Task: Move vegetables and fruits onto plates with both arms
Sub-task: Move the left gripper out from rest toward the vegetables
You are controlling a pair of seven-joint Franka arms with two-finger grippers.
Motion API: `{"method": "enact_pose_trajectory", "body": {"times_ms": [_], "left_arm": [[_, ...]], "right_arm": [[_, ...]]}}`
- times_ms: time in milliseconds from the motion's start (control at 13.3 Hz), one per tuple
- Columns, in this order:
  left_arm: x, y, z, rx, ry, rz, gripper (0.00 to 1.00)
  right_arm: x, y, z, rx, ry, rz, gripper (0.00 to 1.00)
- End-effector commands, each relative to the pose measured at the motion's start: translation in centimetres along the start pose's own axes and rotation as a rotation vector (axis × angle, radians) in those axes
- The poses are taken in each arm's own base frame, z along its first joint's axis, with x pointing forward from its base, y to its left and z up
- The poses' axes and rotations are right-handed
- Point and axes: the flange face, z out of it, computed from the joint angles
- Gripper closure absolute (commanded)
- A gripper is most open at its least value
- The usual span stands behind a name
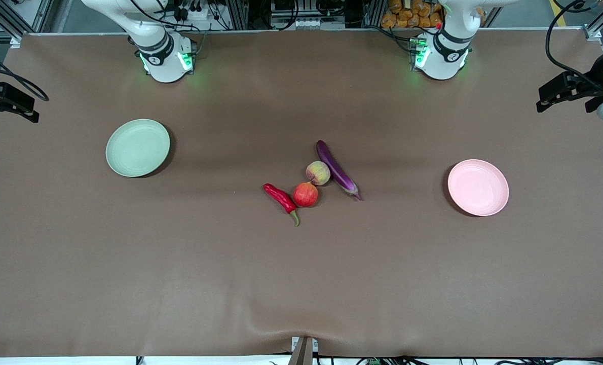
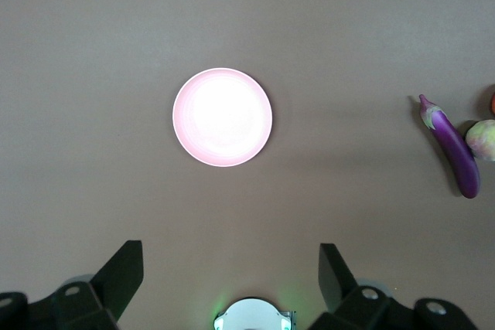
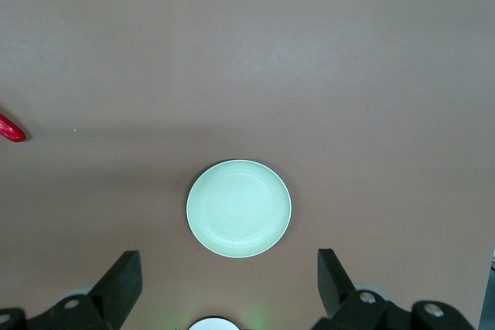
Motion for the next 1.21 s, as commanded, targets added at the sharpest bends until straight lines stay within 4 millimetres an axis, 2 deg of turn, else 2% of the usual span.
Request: {"method": "enact_pose_trajectory", "body": {"times_ms": [0, 226, 377, 527, 678, 979, 1055, 1130], "left_arm": [[-0.3, -0.2, -0.2, -0.009, -0.004, -0.009, 0.0], [-0.2, -0.2, -0.1, -0.009, -0.007, 0.007, 0.0], [0.1, 0.8, 0.8, -0.004, -0.019, 0.026, 0.0], [1.4, 1.9, 1.9, 0.001, -0.016, 0.027, 0.0], [3.0, 4.1, 3.3, 0.006, -0.002, 0.028, 0.0], [6.7, 8.5, 8.5, -0.042, -0.059, -0.245, 0.0], [8.6, 10.9, 10.3, -0.035, -0.086, -0.366, 0.0], [9.8, 14.6, 11.4, 0.015, -0.075, -0.452, 0.0]], "right_arm": [[-0.2, 0.2, -0.3, 0.017, 0.001, 0.014, 0.0], [-0.2, 0.2, -0.4, 0.017, 0.003, 0.012, 0.0], [-0.2, 0.2, -0.4, 0.017, 0.003, 0.012, 0.0], [-0.2, 0.2, -0.4, 0.017, 0.003, 0.012, 0.0], [-0.2, 0.2, -0.4, 0.017, 0.003, 0.012, 0.0], [-0.2, 0.2, -0.4, 0.017, 0.003, 0.014, 0.0], [-0.2, 0.2, -0.4, 0.017, 0.003, 0.014, 0.0], [-0.2, 0.2, -0.4, 0.017, 0.003, 0.014, 0.0]]}}
